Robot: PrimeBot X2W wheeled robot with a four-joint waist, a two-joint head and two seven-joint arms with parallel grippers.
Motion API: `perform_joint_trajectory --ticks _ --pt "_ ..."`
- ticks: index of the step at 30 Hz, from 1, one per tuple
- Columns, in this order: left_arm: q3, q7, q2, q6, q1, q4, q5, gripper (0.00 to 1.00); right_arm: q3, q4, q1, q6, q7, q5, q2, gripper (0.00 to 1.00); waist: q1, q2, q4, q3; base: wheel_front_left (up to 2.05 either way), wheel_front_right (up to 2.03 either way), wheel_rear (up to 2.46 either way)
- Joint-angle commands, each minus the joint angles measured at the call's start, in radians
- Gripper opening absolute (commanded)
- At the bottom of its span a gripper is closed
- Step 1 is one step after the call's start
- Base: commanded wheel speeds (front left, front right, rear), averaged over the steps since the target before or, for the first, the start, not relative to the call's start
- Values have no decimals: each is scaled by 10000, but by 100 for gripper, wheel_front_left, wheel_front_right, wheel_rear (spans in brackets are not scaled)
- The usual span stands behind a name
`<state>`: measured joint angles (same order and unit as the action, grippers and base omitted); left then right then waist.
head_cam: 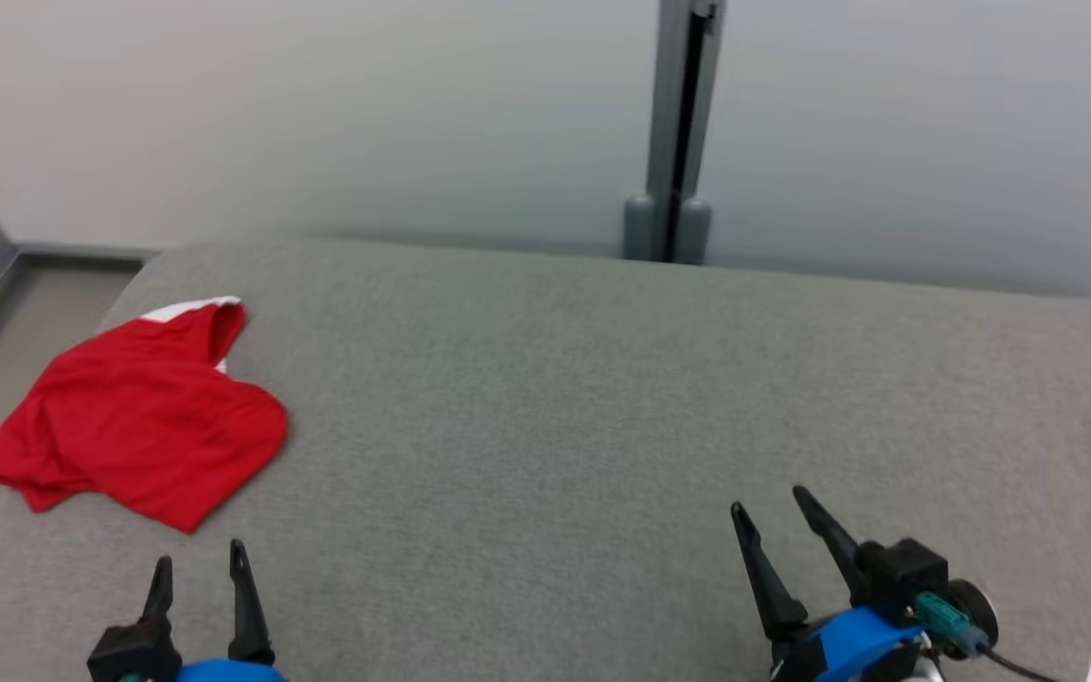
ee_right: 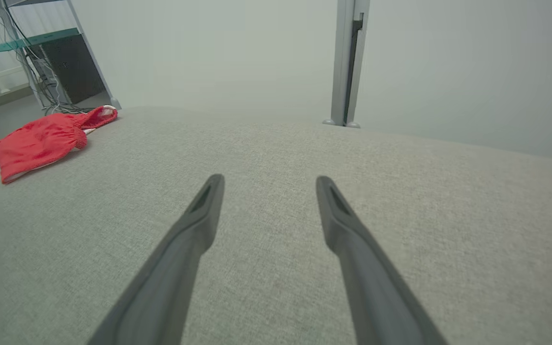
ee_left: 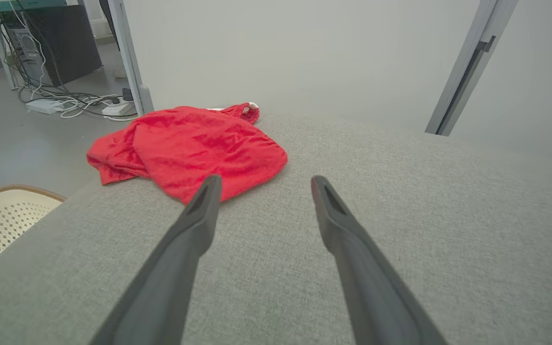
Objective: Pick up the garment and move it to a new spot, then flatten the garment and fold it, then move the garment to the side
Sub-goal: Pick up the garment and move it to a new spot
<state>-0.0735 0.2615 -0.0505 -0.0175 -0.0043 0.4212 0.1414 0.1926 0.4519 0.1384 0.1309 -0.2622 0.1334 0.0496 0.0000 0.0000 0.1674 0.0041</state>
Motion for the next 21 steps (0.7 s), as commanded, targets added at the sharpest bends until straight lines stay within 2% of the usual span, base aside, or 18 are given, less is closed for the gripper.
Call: perform_joint_trajectory --ticks 1,6,11,17,21 --pt "-70 48 -5 -41 -52 21 38 100 63 23 197 -4 -35 35 21 100 0 0 576 366 0 0 0" --pt "-308 48 -6 -139 191 104 56 100 427 89 324 -4 -33 84 24 100 0 0 1464 447 0 0 0" --pt "-662 50 4 -419 352 298 348 100 970 251 589 -4 -33 121 25 100 0 0 2100 520 0 0 0" --pt "-811 48 -3 -458 478 335 514 100 1406 281 890 -4 -33 177 27 100 0 0 2556 677 0 0 0" --pt "-797 50 -2 -383 369 418 658 100 1496 309 1004 -4 -33 114 27 100 0 0 2606 804 0 0 0"
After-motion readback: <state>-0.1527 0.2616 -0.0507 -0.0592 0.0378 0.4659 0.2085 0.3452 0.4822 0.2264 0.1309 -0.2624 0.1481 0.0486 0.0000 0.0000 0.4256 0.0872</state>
